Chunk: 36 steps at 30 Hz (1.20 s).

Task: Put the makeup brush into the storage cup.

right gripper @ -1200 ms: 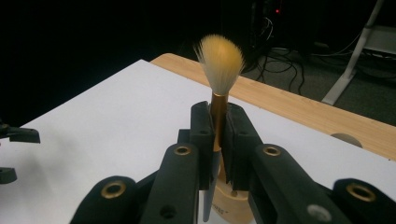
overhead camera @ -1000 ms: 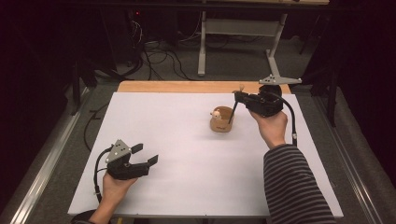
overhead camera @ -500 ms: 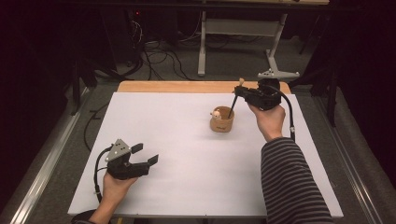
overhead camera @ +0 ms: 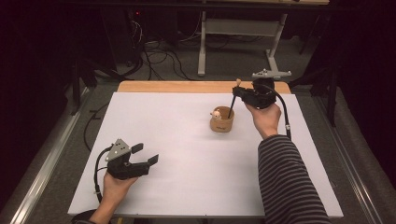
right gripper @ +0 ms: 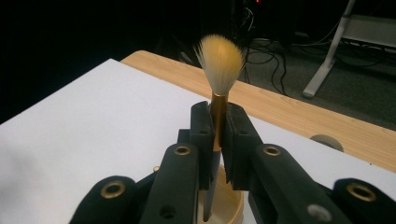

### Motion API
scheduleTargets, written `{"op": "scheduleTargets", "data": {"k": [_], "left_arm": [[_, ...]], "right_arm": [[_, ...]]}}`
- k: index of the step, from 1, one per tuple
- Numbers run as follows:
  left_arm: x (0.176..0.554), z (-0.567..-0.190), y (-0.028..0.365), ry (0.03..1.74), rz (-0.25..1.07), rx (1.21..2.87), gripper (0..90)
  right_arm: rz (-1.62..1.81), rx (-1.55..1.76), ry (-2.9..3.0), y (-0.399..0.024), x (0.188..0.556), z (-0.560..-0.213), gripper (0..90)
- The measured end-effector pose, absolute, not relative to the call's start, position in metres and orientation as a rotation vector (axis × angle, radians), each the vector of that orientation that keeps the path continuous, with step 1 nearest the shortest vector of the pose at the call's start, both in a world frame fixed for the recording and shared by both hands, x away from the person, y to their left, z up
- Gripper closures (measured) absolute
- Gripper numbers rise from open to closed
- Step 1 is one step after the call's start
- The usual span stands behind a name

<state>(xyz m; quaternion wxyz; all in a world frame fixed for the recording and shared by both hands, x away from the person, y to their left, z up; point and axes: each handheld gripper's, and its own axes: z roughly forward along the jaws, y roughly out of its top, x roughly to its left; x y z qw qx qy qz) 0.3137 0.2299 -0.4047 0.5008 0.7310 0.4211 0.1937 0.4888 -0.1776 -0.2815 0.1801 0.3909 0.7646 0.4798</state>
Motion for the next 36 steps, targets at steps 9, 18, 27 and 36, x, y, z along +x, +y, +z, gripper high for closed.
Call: {"op": "scheduleTargets", "data": {"k": [9,18,27,36], "left_arm": [[0.314,-0.404,0.231,1.018,0.467,1.761,23.0],[0.313,-0.404,0.232,1.021,0.474,1.753,21.9],[0.313,-0.404,0.231,1.019,0.477,1.759,21.8],[0.313,-0.404,0.231,1.022,0.478,1.76,21.8]], "right_arm": [[1.295,1.104,2.182,-0.17,0.493,-0.289,85.7],[1.246,1.102,2.197,-0.164,0.497,-0.294,85.6],[1.197,1.087,2.224,-0.159,0.498,-0.299,85.5],[1.166,1.084,2.239,-0.155,0.499,-0.302,85.5]]}}
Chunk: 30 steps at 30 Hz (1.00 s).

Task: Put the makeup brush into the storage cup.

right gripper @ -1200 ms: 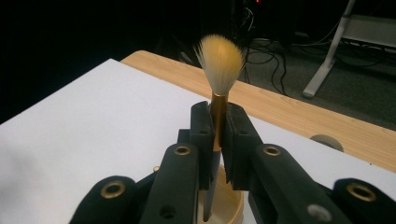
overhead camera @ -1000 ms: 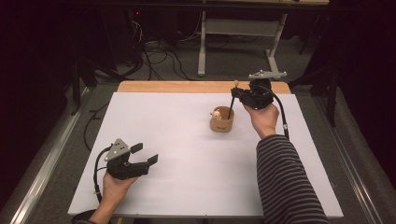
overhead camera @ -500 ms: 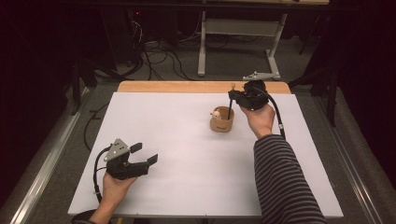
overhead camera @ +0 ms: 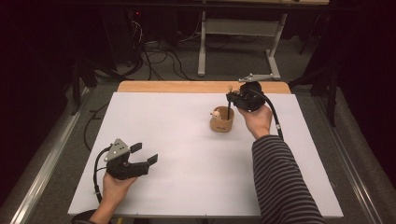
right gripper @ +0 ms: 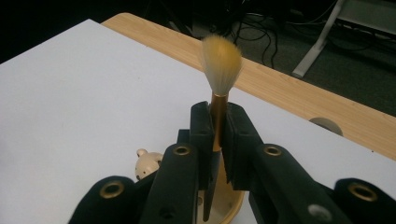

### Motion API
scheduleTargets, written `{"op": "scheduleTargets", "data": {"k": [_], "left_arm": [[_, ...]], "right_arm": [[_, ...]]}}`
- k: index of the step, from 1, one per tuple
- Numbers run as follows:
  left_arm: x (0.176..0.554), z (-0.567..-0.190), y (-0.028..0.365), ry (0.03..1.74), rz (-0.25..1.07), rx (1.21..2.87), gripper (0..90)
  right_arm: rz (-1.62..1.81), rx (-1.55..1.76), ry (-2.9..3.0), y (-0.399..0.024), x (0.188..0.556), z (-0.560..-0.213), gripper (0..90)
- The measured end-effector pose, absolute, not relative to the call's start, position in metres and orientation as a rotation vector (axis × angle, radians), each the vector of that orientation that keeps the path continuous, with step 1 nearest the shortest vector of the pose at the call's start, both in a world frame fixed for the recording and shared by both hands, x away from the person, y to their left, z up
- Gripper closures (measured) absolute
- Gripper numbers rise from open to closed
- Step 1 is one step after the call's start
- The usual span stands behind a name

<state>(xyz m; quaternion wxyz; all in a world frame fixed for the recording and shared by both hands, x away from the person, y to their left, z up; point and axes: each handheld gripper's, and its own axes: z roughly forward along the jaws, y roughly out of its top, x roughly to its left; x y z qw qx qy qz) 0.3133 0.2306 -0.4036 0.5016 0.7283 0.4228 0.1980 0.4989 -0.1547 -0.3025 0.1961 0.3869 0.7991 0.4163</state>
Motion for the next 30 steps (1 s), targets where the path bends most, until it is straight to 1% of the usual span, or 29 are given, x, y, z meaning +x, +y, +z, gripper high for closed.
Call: {"op": "scheduleTargets", "data": {"k": [15,16,18,22,25,30], "left_arm": [[0.314,-0.404,0.23,1.022,0.475,1.766,21.9],[0.314,-0.404,0.23,1.022,0.474,1.768,21.9],[0.313,-0.404,0.23,1.024,0.475,1.77,22.1],[0.313,-0.403,0.231,1.026,0.477,1.766,22.2],[0.314,-0.404,0.23,1.025,0.474,1.77,22.3],[0.314,-0.404,0.23,1.028,0.474,1.769,22.2]], "right_arm": [[1.136,1.069,2.258,-0.151,0.5,-0.306,84.6],[1.145,1.067,2.261,-0.151,0.501,-0.306,80.9],[1.147,1.083,2.274,-0.15,0.502,-0.309,69.5],[1.137,1.074,2.297,-0.146,0.502,-0.314,53.7],[1.136,1.069,2.315,-0.146,0.501,-0.314,49.1],[1.166,1.066,2.308,-0.149,0.498,-0.311,47.4]]}}
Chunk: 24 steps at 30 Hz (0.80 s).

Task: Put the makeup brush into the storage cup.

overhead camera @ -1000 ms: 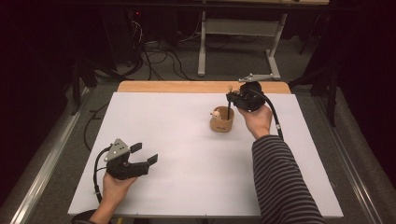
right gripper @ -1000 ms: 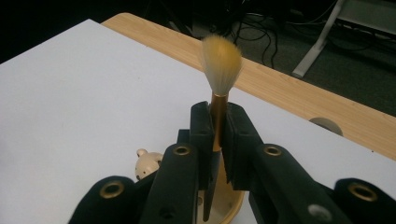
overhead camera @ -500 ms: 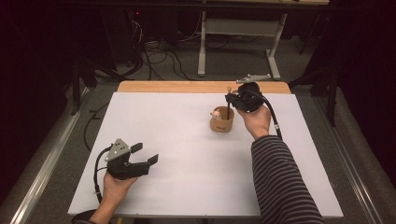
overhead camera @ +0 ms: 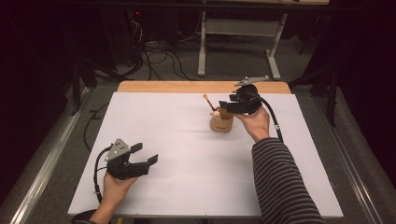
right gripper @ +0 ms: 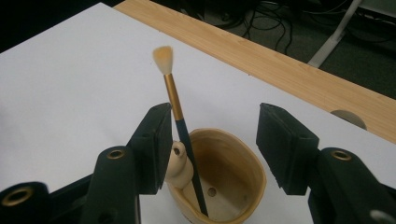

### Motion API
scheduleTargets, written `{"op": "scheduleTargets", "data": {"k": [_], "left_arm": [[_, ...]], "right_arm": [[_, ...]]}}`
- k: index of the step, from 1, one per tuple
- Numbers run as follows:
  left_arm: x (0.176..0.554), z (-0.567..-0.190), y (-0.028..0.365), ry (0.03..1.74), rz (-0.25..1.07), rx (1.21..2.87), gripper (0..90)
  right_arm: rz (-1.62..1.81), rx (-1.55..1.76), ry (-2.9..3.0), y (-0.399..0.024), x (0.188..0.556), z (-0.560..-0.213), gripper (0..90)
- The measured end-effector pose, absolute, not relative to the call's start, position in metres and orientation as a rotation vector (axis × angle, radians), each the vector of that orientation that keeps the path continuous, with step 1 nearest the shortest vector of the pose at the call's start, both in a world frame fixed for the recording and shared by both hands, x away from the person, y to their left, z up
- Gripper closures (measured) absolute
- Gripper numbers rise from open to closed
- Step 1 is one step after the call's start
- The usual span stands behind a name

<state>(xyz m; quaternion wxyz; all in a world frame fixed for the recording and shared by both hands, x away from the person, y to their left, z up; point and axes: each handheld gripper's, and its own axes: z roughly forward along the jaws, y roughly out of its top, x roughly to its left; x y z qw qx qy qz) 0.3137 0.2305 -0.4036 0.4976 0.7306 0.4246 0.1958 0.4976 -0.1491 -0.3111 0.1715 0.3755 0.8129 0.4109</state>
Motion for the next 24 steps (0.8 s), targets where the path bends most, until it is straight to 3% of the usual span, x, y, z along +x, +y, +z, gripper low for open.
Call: {"op": "scheduleTargets", "data": {"k": [24], "left_arm": [[0.312,-0.403,0.233,1.028,0.463,1.747,21.6]], "right_arm": [[1.178,1.067,2.27,-0.169,0.486,-0.298,44.4]]}}
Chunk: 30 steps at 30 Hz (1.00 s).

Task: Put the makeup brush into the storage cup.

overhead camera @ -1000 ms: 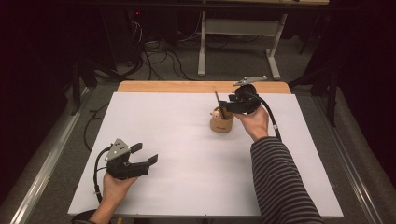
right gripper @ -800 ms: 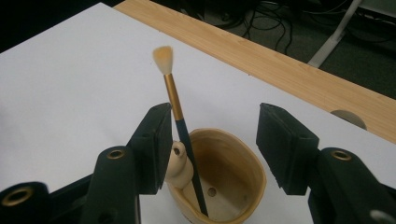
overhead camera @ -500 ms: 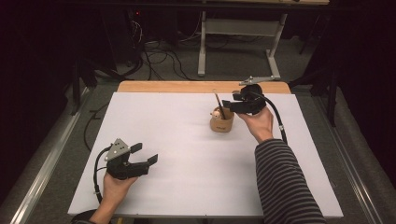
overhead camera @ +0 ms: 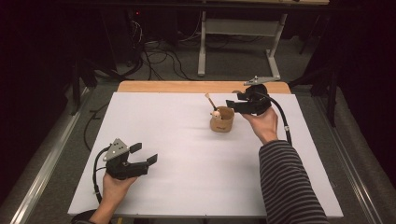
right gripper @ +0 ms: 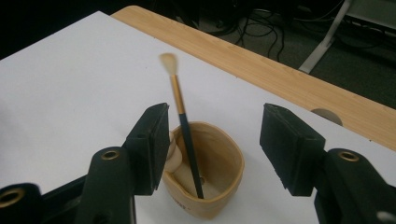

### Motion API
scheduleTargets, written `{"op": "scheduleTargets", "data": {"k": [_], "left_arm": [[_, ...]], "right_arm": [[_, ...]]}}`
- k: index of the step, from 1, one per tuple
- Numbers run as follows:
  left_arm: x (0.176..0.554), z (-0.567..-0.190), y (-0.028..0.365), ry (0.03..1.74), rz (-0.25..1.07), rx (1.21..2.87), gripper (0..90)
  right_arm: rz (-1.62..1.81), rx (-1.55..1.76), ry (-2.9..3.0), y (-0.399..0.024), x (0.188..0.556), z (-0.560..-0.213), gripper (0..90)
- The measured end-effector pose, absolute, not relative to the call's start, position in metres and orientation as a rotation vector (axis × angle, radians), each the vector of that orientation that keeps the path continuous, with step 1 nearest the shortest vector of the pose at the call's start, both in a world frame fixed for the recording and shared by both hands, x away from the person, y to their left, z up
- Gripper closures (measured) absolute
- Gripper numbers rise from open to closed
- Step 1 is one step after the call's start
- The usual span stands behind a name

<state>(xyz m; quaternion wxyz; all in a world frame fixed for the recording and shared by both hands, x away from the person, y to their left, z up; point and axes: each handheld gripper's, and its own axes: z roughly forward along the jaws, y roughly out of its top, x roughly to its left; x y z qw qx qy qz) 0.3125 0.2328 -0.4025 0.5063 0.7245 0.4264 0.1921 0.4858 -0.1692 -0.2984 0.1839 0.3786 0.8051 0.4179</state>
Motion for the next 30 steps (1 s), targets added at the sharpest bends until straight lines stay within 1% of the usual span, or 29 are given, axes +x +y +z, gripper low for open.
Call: {"op": "scheduleTargets", "data": {"k": [30], "left_arm": [[0.313,-0.403,0.233,1.033,0.453,1.744,20.8]], "right_arm": [[1.27,1.06,2.195,-0.213,0.448,-0.293,44.0]]}}
